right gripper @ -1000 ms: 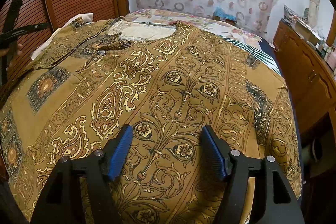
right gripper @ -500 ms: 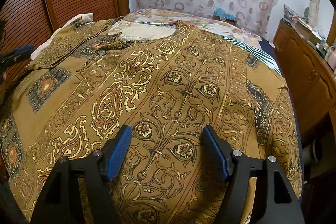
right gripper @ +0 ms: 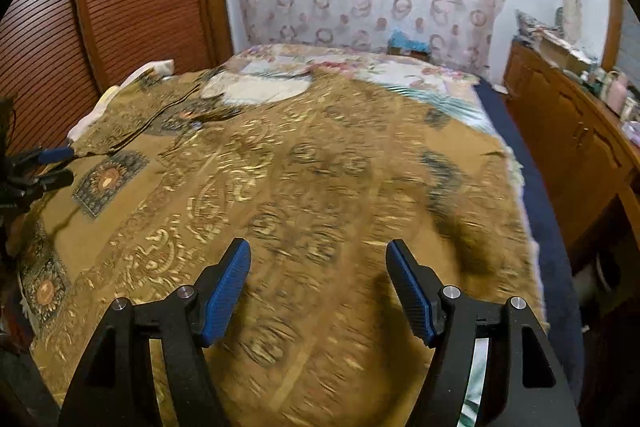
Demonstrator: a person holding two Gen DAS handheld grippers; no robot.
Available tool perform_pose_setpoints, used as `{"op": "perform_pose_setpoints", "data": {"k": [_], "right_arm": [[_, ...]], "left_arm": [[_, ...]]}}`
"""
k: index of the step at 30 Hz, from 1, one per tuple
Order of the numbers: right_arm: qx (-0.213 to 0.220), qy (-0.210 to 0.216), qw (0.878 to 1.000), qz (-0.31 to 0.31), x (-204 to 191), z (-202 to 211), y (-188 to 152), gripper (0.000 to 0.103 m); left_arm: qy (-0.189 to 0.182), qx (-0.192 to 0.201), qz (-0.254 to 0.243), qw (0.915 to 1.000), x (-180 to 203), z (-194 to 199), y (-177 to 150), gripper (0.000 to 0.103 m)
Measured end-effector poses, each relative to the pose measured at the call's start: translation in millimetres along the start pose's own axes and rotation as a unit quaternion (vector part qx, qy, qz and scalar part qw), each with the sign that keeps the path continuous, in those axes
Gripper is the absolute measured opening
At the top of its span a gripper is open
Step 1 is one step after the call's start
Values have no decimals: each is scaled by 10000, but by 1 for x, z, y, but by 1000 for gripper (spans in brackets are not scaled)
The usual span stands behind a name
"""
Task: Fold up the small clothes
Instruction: 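Move the right gripper to the other sleeve and grasp its cuff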
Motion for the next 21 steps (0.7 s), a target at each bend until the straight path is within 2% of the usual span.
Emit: {"op": "perform_pose_setpoints", "data": {"k": [7, 12, 17, 21], "right_arm": [[-47, -543, 9969, -568, 64, 15, -24, 72], [-166, -687, 9931, -936, 94, 12, -39, 70], [-281, -645, 9896, -1257, 106, 4, -45, 68], [-292, -432, 9862, -1570, 112, -2, -46, 66]], "left_arm": [[-150, 55, -20, 9999, 20, 7, -1, 81], [-283, 60, -113, 9995, 39, 8, -1, 81], [-400, 30, -202, 9990, 56, 8, -2, 81], [-460, 6, -212, 9987, 64, 9, -3, 81]]}}
Point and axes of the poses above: each gripper's, at about its wrist camera, not at the fingertips, and z roughly against the way its jaws point, x to its right, y to its top, the point moved 6 cm from there along -z, roughly the way its jaws point, and after that the axes turned 7 degrees about z, right-handed, at the moved point
